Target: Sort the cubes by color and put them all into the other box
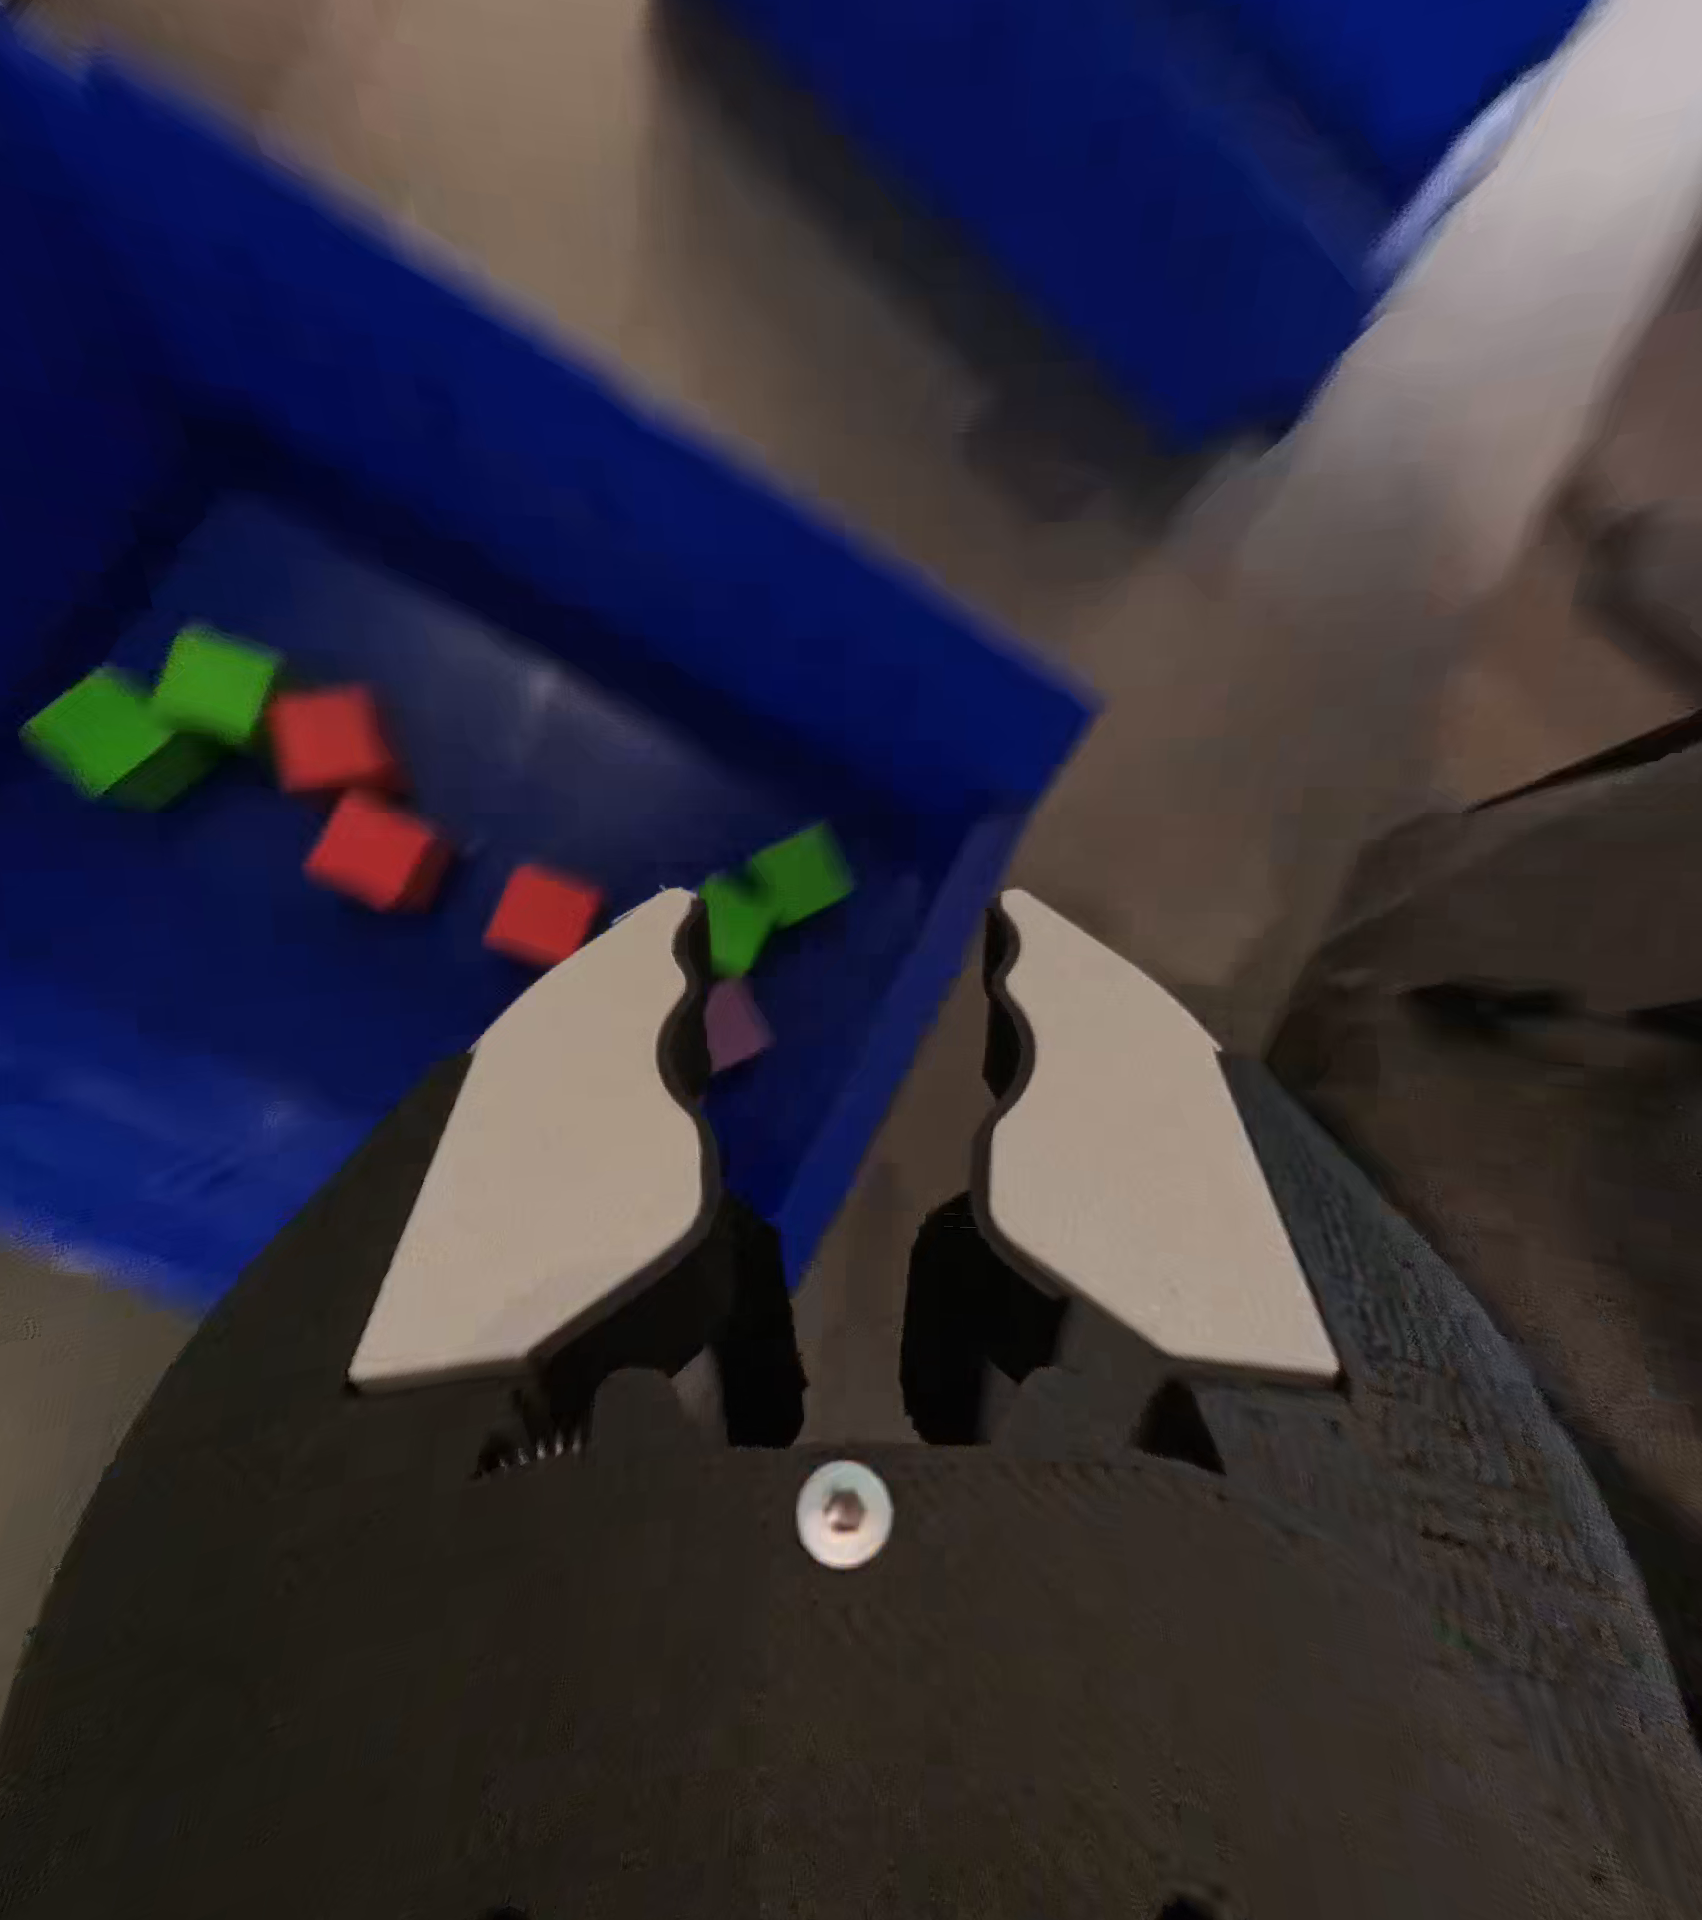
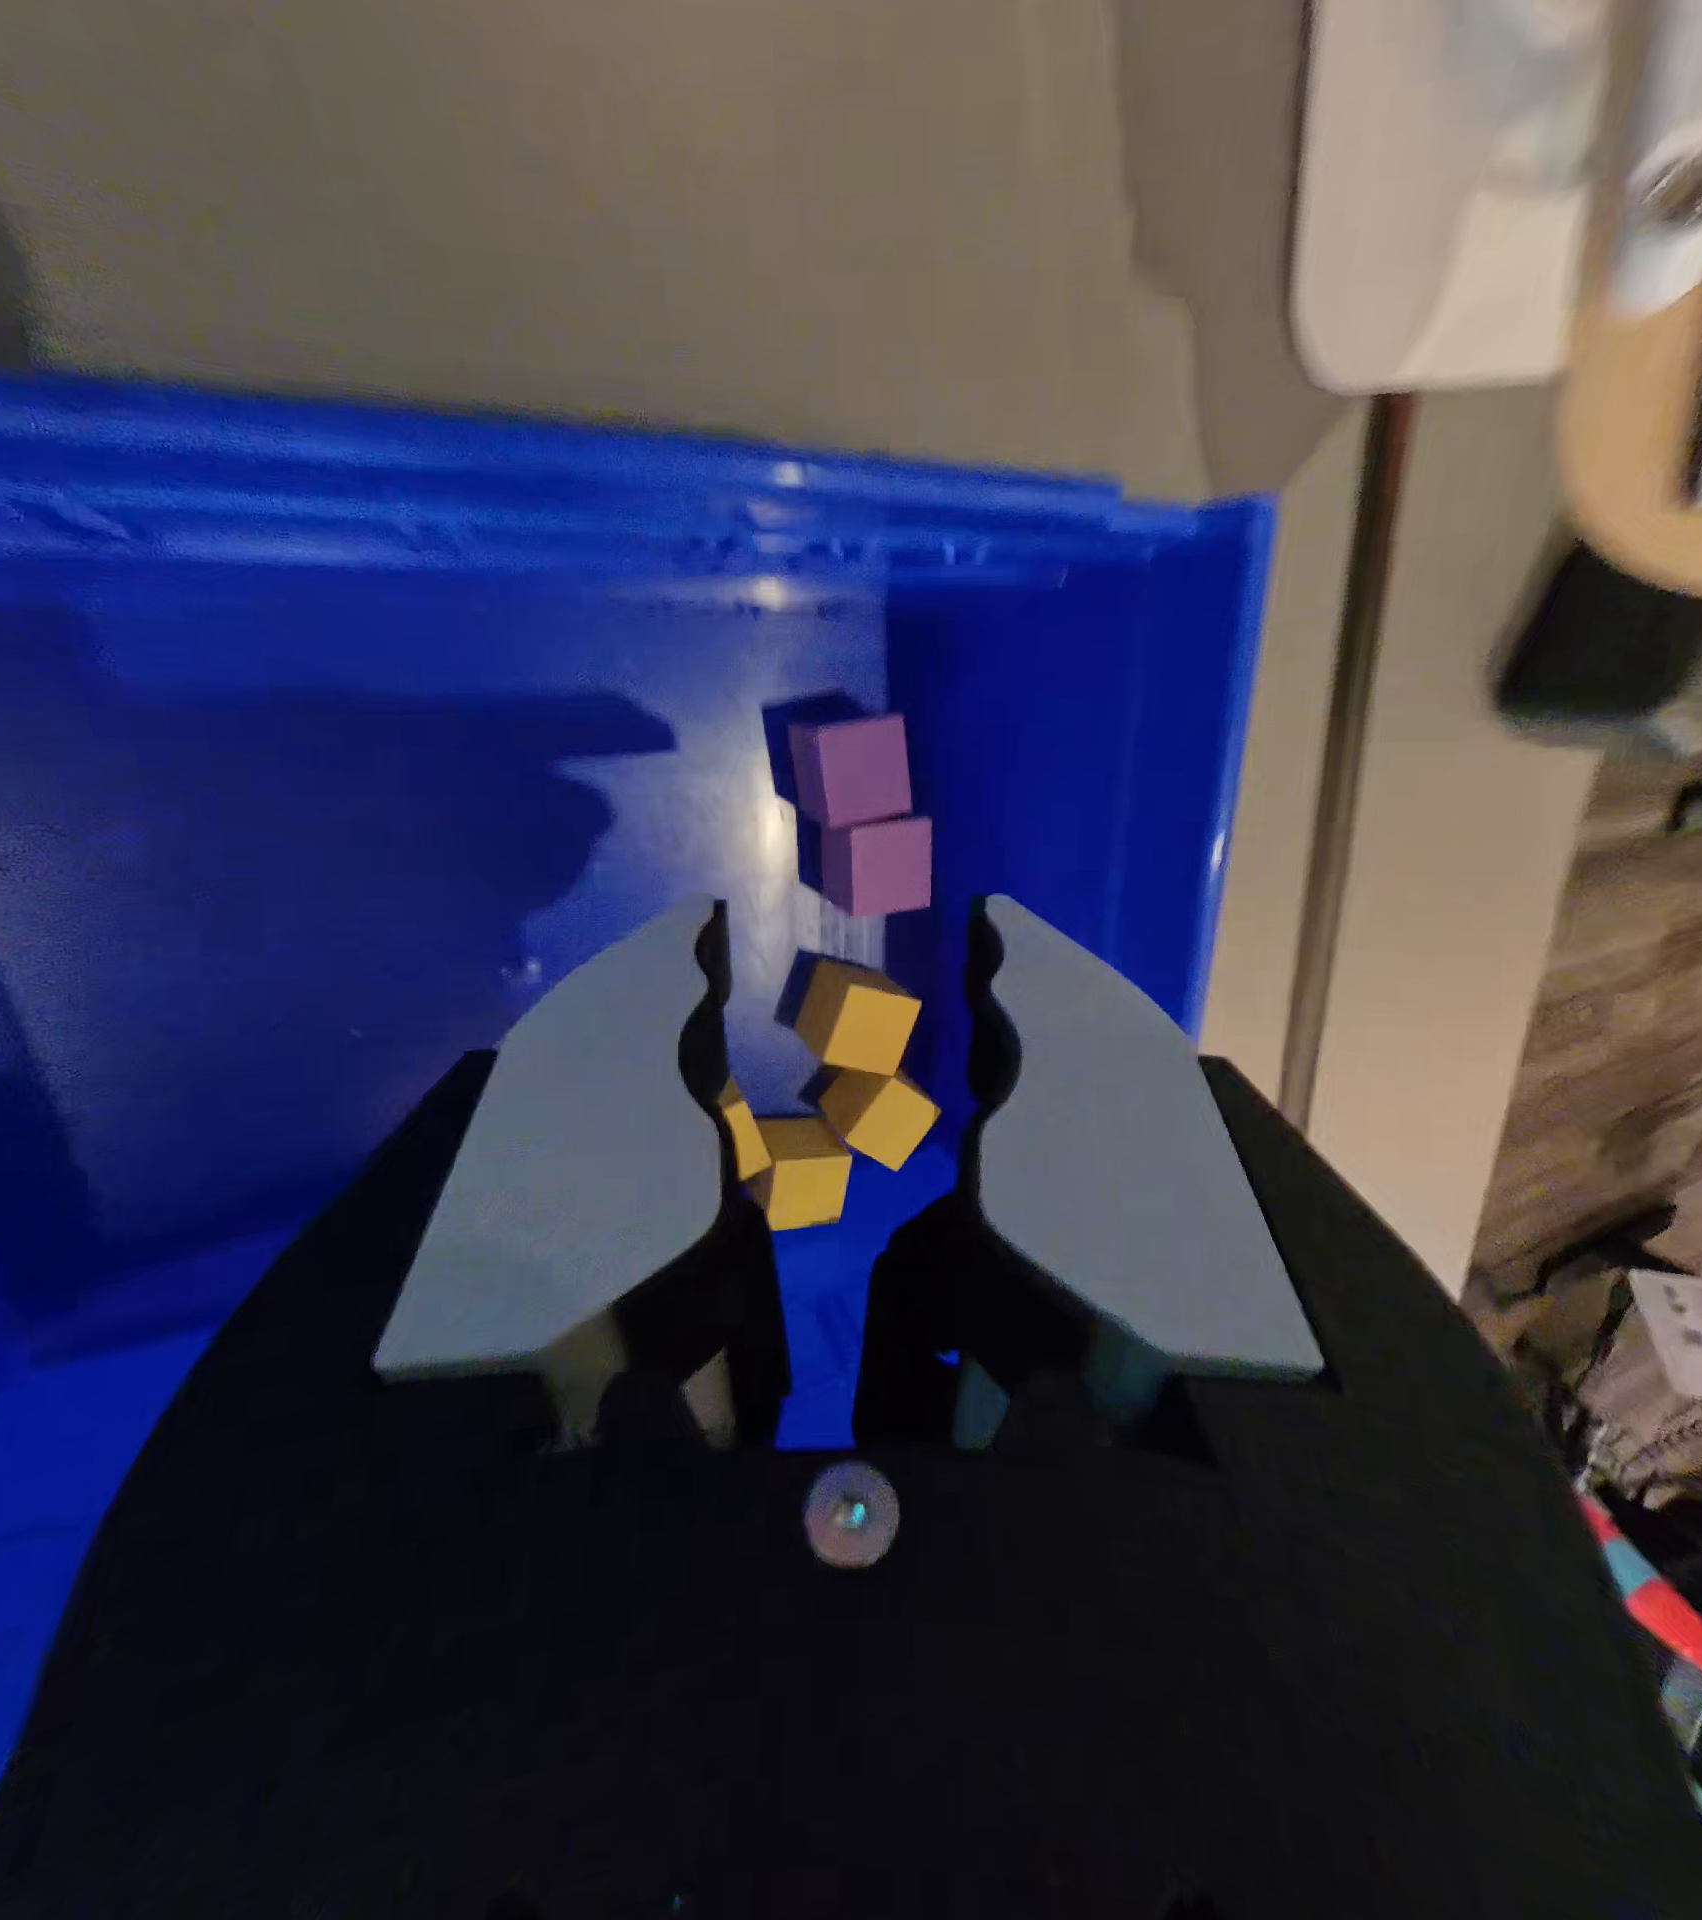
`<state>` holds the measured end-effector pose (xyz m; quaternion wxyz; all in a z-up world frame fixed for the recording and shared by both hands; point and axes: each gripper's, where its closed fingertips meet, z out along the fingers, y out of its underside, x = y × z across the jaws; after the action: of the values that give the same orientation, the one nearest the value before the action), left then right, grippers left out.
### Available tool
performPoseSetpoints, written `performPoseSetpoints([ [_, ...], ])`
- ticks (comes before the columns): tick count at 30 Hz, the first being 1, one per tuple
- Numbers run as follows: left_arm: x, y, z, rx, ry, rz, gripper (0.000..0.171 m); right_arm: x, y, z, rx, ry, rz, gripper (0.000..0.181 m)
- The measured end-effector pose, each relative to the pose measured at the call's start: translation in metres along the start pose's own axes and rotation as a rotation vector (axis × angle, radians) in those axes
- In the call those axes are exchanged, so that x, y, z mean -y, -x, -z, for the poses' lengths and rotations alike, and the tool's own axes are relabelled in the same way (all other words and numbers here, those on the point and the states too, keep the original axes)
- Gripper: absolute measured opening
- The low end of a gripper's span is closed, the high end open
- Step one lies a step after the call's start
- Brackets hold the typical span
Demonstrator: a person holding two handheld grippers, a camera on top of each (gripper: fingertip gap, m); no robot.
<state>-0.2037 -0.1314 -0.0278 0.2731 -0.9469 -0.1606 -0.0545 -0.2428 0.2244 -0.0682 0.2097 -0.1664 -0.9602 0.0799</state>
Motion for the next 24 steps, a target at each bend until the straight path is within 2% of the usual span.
performPoseSetpoints([
  [3,-0.027,0.039,-0.021,0.173,0.270,0.007,0.052,0.022,0.015,0.029,-0.085,-0.103,0.032,0.038],
  [7,-0.054,0.066,-0.049,0.282,0.438,0.032,0.053,0.037,0.037,0.046,-0.158,-0.180,0.071,0.035],
  [9,-0.062,0.075,-0.058,0.315,0.463,0.043,0.053,0.038,0.046,0.048,-0.160,-0.207,0.074,0.033],
  [13,-0.067,0.075,-0.070,0.293,0.470,0.064,0.052,0.034,0.053,0.047,-0.148,-0.239,0.061,0.032],
  [24,-0.085,0.083,-0.081,0.303,0.531,0.089,0.051,0.034,0.068,0.043,-0.122,-0.270,0.061,0.029],
])
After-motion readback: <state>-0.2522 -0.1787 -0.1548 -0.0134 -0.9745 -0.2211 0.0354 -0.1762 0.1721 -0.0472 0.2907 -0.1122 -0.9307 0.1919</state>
